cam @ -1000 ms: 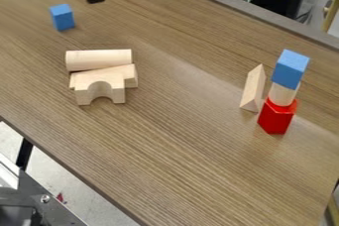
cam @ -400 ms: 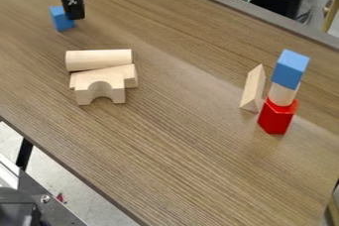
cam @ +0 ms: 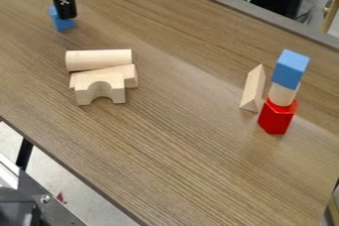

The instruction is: Put the blue cube on top of the other blue cube.

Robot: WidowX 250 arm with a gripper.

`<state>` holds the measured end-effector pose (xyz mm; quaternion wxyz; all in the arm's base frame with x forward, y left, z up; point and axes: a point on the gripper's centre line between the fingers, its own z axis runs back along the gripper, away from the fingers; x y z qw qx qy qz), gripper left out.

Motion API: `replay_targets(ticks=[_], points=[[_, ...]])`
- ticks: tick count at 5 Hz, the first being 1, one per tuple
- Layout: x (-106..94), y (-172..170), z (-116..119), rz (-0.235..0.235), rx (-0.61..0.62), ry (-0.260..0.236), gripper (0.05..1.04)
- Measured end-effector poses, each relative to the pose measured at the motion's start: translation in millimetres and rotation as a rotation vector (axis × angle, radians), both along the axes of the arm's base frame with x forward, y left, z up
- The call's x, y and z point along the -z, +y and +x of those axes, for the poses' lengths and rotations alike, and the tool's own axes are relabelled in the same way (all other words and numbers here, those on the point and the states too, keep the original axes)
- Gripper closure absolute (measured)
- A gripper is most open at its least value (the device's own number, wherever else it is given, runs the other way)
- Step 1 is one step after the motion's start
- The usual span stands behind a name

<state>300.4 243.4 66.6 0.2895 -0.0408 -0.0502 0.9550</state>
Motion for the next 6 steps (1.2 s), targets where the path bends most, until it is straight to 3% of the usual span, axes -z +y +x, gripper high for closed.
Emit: replay_targets(ticks=[2, 4, 6], points=[[-2.6, 8.3, -1.3, 0.010, -0.049, -0.019, 0.083], [9.3, 15.9, -2.0, 0.004, -0.072, 0.002, 0.083], [33.4, 19.1, -2.2, -0.021, -0.078, 0.050, 0.120]])
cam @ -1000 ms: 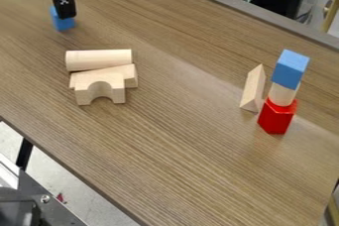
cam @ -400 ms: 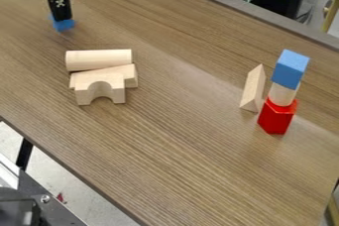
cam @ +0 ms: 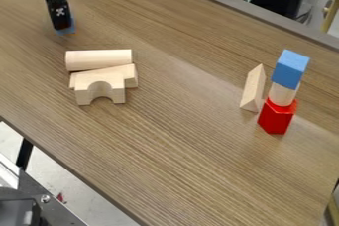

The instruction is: Put the blue cube on top of the other blue cube.

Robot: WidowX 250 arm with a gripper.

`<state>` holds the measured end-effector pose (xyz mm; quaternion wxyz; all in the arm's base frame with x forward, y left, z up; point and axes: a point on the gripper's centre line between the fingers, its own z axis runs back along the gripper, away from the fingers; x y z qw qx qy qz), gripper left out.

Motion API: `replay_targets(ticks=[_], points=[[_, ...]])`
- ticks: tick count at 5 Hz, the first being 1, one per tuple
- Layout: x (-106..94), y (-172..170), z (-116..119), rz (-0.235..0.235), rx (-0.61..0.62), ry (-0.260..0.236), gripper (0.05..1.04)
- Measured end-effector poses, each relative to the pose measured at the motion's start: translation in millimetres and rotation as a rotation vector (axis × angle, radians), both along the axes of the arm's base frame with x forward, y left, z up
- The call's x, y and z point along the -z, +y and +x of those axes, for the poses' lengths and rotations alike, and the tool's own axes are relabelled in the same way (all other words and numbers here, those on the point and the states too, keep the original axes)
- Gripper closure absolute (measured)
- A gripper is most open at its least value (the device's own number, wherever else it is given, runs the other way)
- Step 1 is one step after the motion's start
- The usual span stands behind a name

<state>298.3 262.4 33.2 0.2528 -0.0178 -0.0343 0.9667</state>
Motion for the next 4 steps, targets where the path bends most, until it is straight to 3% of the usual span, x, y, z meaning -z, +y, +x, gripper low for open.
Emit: replay_targets(ticks=[1, 2, 3, 4], points=[[2.4, 0.8, -1.6, 0.002, -0.013, 0.012, 0.396], [1.4, -9.8, 0.0, -0.029, -0.017, -0.017, 0.536], [-33.9, -38.5, 5.1, -0.031, 0.053, -0.106, 0.536], [-65.5, -90.4, 19.7, -0.104, 0.208, -0.196, 0.536]])
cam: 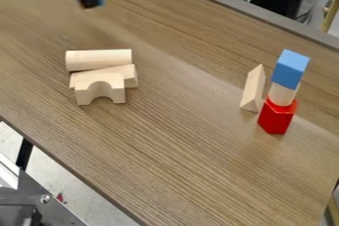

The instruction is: Put the blue cube on top of the other blue cube.

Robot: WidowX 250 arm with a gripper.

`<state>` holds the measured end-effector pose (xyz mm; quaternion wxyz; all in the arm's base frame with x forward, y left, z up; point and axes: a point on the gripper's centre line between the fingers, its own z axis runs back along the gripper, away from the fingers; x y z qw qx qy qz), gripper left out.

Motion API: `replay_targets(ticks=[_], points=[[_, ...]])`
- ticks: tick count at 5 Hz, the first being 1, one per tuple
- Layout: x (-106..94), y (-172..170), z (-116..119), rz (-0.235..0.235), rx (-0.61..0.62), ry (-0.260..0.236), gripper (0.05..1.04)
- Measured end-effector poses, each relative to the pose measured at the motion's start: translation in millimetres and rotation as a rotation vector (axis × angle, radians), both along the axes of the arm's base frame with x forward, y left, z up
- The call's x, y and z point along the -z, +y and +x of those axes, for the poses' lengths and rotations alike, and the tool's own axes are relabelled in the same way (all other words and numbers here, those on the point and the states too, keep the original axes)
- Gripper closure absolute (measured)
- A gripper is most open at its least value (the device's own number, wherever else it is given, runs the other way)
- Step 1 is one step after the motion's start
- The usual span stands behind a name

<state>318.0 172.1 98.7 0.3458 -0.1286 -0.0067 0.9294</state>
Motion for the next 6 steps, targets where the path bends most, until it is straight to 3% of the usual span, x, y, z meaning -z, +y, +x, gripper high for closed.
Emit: replay_targets(ticks=[1, 3, 4, 5, 6], points=[[-18.8, -43.7, 5.3, -0.009, 0.133, -0.016, 0.536], [-38.6, -148.1, 12.9, -0.079, 0.445, -0.049, 0.536], [-46.8, -194.9, 10.7, -0.059, 0.574, -0.056, 0.536], [-62.6, -244.7, 7.6, 0.035, 0.687, -0.026, 0.536], [-72.5, -270.7, 6.4, 0.094, 0.754, -0.043, 0.537]])
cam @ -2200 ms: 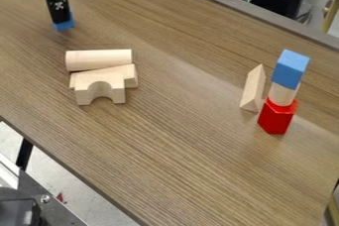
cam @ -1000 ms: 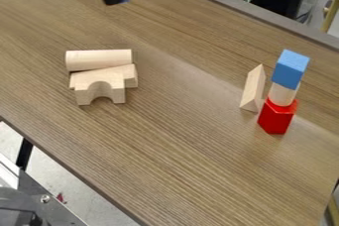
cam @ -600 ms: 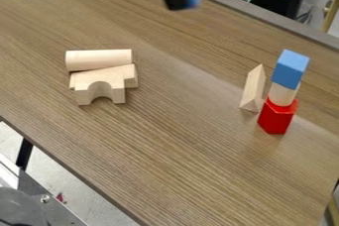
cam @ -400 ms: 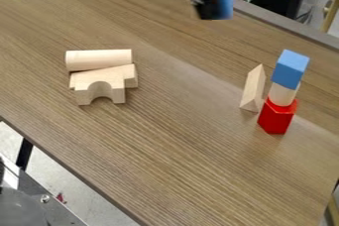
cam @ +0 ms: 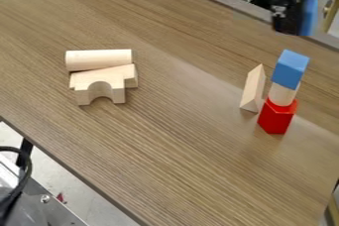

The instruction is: Put the blue cube on top of the other blue cube.

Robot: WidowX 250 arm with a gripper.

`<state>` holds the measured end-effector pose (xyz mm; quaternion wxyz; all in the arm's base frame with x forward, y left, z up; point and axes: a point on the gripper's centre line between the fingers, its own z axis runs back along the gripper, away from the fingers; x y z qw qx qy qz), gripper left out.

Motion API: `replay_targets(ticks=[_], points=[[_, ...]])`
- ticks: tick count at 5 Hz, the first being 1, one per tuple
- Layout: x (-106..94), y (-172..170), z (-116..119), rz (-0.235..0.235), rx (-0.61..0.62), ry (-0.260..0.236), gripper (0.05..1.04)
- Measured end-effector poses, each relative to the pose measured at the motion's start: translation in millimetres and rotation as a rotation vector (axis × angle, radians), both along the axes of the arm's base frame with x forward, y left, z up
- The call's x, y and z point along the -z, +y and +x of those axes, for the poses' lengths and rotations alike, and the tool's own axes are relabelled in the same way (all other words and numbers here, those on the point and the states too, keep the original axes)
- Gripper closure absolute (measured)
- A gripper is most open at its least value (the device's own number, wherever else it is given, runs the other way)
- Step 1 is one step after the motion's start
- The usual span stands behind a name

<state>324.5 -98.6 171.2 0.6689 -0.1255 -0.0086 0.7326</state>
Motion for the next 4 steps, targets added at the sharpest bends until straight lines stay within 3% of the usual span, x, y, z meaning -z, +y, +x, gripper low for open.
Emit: replay_targets(ticks=[2, 3, 4], points=[[-3.6, -15.2, -1.7, 0.048, 0.036, -0.023, 0.536], [5.9, -13.6, 4.2, 0.071, 0.023, -0.025, 0.537], [22.7, -10.3, 11.2, 0.124, 0.016, 0.004, 0.537]])
